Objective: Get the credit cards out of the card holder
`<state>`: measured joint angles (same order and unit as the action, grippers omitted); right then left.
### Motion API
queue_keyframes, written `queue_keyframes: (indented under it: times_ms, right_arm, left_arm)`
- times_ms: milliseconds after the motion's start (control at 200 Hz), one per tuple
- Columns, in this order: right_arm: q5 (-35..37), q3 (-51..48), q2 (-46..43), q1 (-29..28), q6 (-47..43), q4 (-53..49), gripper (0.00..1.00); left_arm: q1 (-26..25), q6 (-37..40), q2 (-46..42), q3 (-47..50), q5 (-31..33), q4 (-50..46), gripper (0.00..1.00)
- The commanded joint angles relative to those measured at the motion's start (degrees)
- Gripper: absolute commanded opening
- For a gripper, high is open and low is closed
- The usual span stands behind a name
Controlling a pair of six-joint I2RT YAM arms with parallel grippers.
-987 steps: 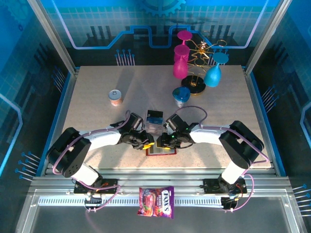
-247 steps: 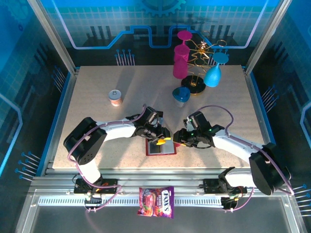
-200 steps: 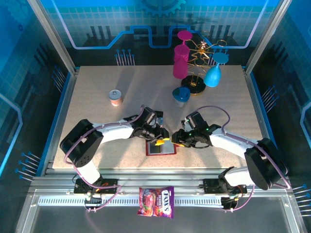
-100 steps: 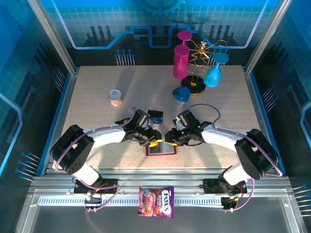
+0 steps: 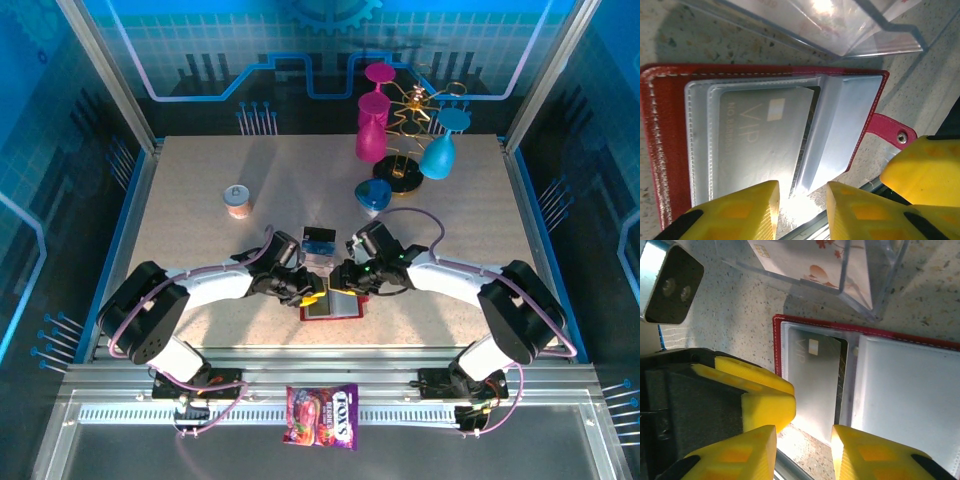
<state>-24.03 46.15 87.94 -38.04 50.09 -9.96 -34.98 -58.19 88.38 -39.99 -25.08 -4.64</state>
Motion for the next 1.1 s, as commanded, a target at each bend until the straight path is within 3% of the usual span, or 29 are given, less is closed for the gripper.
queue_keyframes:
  times_ms: [0,395,1091]
  right_arm:
    - [-1.62,1.40,2.17,-1.36,-0.44,-0.69,0.35]
    - [-3.61,2.18,7.09,-2.70,0.21,2.63,0.26]
    - [-3.56,3.87,11.10,-3.08,-0.06,2.04,0.24]
  left_arm:
    - [0.42,0.49,-1.43,1.10,0.96,-1.05,0.29]
    - [0.40,0.15,-0.86,2.14,1.09,-0.28,0.15]
    - [1.21,0.30,-0.05,2.60,0.87,-0.44,0.13]
